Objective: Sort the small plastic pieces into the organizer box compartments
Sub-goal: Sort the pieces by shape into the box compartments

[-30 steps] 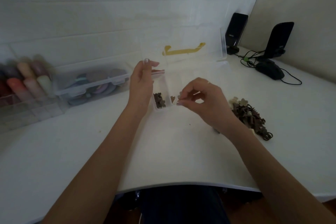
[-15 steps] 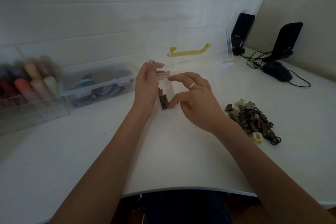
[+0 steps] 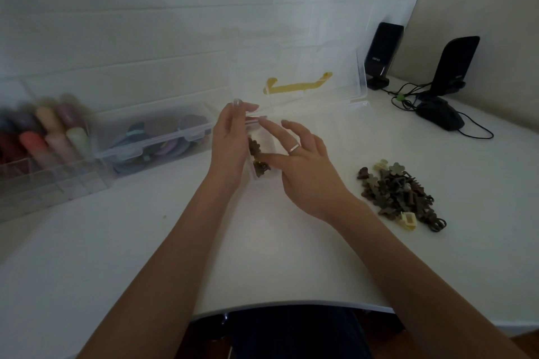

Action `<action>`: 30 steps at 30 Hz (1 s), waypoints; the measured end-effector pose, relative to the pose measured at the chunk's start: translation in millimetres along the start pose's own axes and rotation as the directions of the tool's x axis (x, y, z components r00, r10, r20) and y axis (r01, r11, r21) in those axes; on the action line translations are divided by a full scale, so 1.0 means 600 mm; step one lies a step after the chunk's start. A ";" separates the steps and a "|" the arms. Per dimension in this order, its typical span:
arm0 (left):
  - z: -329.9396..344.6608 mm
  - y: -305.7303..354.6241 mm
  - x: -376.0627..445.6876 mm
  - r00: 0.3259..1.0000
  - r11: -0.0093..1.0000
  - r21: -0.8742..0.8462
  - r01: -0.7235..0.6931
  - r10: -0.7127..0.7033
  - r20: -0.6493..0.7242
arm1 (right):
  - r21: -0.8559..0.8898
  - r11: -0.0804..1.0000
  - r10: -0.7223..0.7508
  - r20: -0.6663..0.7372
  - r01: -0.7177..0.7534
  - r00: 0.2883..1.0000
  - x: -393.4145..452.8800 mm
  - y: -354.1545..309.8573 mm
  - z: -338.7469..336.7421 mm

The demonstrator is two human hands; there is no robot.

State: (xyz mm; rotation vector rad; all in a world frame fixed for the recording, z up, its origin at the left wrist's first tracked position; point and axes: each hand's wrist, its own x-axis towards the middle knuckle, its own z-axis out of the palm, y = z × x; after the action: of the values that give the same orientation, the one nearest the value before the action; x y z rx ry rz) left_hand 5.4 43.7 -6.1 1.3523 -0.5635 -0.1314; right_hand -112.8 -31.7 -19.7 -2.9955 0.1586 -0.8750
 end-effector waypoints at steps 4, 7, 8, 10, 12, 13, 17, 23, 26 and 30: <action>0.001 -0.001 -0.001 1.000 1.000 -0.012 0.019 -0.019 0.007 | 0.097 0.995 0.020 -0.004 -0.020 1.000 -0.003 0.001 -0.010; 0.000 -0.004 0.001 0.999 0.999 -0.030 0.035 -0.034 0.014 | 0.279 0.955 0.128 -0.091 -0.098 0.988 -0.014 0.015 -0.038; 0.000 -0.004 0.001 0.999 0.999 -0.034 0.041 -0.040 0.014 | 0.316 0.941 0.168 -0.123 -0.122 0.978 -0.021 0.024 -0.048; 0.001 -0.004 0.001 0.998 0.997 -0.045 0.055 -0.054 0.018 | 0.355 0.921 0.221 -0.147 -0.158 0.964 -0.039 0.047 -0.067; 0.001 -0.003 0.000 0.998 0.997 -0.047 0.063 -0.062 0.018 | 0.345 0.916 0.247 -0.085 -0.204 0.965 -0.064 0.071 -0.086; 0.001 -0.004 0.000 0.998 0.997 -0.043 0.063 -0.062 0.016 | 0.331 0.914 0.260 -0.028 -0.236 0.965 -0.078 0.083 -0.095; 0.000 -0.007 0.001 0.999 0.999 -0.023 0.040 -0.040 0.016 | 0.230 0.922 0.278 0.163 -0.311 0.947 -0.135 0.114 -0.118; 0.001 -0.007 0.001 0.999 0.999 -0.016 0.043 -0.043 0.016 | 0.055 0.952 0.273 0.286 -0.300 0.918 -0.171 0.105 -0.124; 0.001 -0.007 0.000 0.999 0.999 -0.010 0.043 -0.043 0.014 | 0.046 0.952 0.287 0.219 -0.304 0.932 -0.169 0.100 -0.113; 0.000 -0.004 -0.002 0.999 0.999 -0.015 0.047 -0.046 0.019 | 0.158 0.942 0.262 0.199 -0.295 0.944 -0.161 0.101 -0.107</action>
State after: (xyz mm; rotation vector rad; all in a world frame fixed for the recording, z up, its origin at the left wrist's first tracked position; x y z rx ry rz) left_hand 5.1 43.3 -8.9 1.3506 -0.5460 -0.1863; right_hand -233.9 -81.5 -20.2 -2.7640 0.4586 -0.5604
